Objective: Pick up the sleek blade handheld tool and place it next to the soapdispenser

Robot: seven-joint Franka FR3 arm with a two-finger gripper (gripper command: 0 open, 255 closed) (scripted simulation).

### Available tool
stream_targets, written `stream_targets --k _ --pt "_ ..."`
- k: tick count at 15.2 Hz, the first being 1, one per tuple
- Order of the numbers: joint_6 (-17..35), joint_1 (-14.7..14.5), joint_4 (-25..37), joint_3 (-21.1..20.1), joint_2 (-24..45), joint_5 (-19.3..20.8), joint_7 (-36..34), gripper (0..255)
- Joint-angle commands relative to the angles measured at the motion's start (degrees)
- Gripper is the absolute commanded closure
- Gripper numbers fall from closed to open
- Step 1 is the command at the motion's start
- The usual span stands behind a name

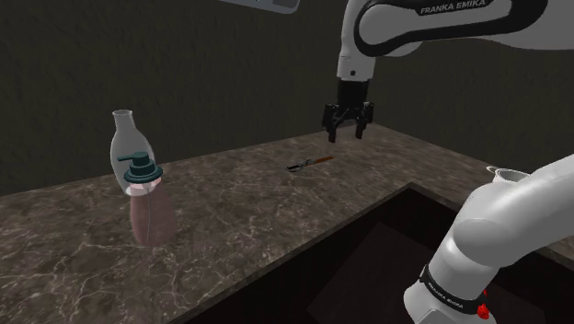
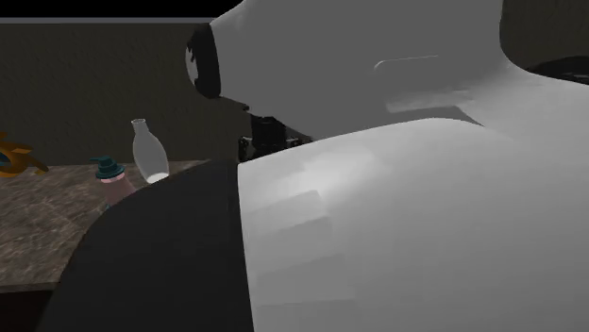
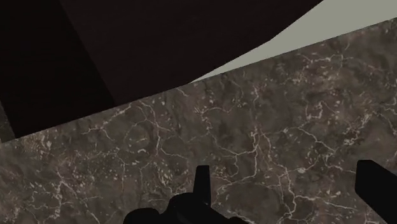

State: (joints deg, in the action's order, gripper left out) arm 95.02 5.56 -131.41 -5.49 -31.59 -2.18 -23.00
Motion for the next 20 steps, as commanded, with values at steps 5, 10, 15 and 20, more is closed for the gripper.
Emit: stream_targets --k 5,10,15,20 --pt "7.89 4.18 4.40 -1.74 12.42 -1.08 -14.80 0" --pt "12.90 6.99 9.35 -1.70 22.34 -1.08 -26.24 0" --pt "16.96 9.28 14.61 -0.37 31.43 -1.03 -36.78 0" --pt "20.37 11.22 19.62 1.98 39.48 -1.53 -46.30 0"
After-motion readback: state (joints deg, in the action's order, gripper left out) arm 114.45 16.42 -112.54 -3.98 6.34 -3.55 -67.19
